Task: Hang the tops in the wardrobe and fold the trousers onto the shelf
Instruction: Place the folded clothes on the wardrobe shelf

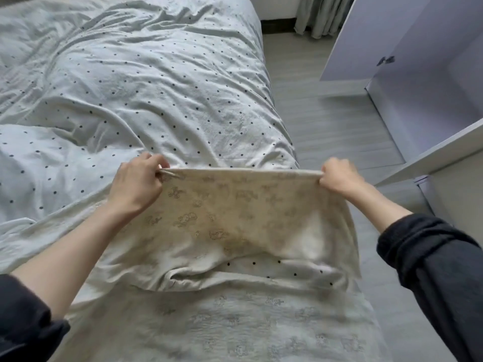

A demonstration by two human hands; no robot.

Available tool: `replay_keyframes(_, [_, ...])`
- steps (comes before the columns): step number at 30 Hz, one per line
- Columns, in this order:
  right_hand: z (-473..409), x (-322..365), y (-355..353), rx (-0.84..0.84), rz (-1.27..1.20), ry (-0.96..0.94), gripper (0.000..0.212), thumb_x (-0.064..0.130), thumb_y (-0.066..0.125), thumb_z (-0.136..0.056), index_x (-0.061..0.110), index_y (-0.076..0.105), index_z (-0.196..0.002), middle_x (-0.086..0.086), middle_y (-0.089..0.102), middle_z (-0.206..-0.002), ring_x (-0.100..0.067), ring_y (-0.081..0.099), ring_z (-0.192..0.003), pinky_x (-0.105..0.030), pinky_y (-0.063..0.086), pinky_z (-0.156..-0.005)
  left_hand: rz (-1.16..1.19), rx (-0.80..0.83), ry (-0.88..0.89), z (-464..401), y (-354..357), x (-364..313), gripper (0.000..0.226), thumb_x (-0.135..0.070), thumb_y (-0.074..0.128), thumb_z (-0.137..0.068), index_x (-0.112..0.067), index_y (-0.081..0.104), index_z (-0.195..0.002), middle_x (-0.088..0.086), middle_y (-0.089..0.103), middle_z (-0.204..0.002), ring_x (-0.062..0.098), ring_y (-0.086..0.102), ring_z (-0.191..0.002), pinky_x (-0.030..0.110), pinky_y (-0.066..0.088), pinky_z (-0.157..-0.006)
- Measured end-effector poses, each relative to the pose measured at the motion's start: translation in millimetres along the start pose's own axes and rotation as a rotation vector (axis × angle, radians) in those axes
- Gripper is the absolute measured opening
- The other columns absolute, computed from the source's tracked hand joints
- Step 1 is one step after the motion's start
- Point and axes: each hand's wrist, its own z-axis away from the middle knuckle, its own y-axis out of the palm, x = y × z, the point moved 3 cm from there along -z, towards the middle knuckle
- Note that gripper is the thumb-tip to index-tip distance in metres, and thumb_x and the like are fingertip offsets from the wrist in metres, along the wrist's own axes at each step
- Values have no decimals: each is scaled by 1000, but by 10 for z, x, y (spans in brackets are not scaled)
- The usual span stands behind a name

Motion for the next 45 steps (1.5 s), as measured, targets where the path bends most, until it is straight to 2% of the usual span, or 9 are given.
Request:
replay_keyframes(2, [-156,125,-48,-157,-191,8,42,10,54,-88,7,49,-130,-25,41,-134,-40,46,-120,-40,40,-97,-85,-47,-53,-93,75,27,40,2,52,-83,-11,57,-120,19,55,-115,33,48,-108,41,30,-85])
replay_keyframes(7, [136,560,624,44,-385,-79,80,29,54,-94,28,-2,-151,-6,-16,-158,-32,-5,-146,-51,10,-117,-195,110,-127,201,323,251,60,-24,62,-86,-22,37,-141,12,30,-147,27,25,-134,47,16,-103])
replay_keyframes(15, [1122,1185,1602,247,-95,-341,62,44,36,-98,28,7,-151,-1,-13,-159,-23,-13,-146,-56,-1,-115,-207,126,-539,1114,-20,1497,43,-38,34,-99,-19,41,-137,15,38,-145,33,32,-134,52,19,-108])
replay_keyframes(20, [1294,1535,1564,157,-220,-348,60,49,31,-98,24,15,-150,0,1,-160,-18,0,-147,-50,6,-117,-238,283,-621,1302,-320,2056,35,-46,44,-94,-20,57,-112,12,59,-125,36,48,-120,45,31,-98])
replay_keyframes(26, [1796,2364,1434,59,-185,-613,98,79,-10,-74,27,28,-147,0,20,-157,-18,18,-145,-52,16,-113,-162,-161,-412,1104,-976,2233,19,-25,52,-95,-9,62,-98,21,65,-102,43,59,-92,47,46,-71])
replay_keyframes(29, [1969,2776,1472,9,-62,-673,77,61,1,-94,21,58,-127,-8,56,-134,-27,55,-122,-60,43,-89,-195,-236,-376,875,-1205,2492,22,-25,53,-94,-8,63,-103,21,60,-104,42,57,-97,49,45,-75])
replay_keyframes(36, [2262,3367,1666,-83,22,-679,60,55,29,-88,21,49,-134,-10,46,-143,-32,44,-131,-68,33,-95,-41,-13,-453,1173,-666,2684,67,-34,56,-91,-18,24,-148,19,34,-139,36,32,-129,46,26,-106])
replay_keyframes(41, [2791,3465,2011,-173,1,-727,55,52,21,-97,22,37,-141,-11,36,-149,-27,27,-138,-67,26,-102,-15,283,-320,2129,-399,2461,62,-46,24,-99,-22,2,-152,10,-9,-159,24,-8,-146,37,-5,-118])
replay_keyframes(45, [3172,3293,2401,-100,137,-730,68,47,36,-85,21,26,-147,-12,20,-155,-30,18,-142,-69,27,-102,-157,373,-256,2571,-446,2403,60,-45,22,-100,-26,-2,-151,5,-12,-158,23,-11,-146,44,-6,-116])
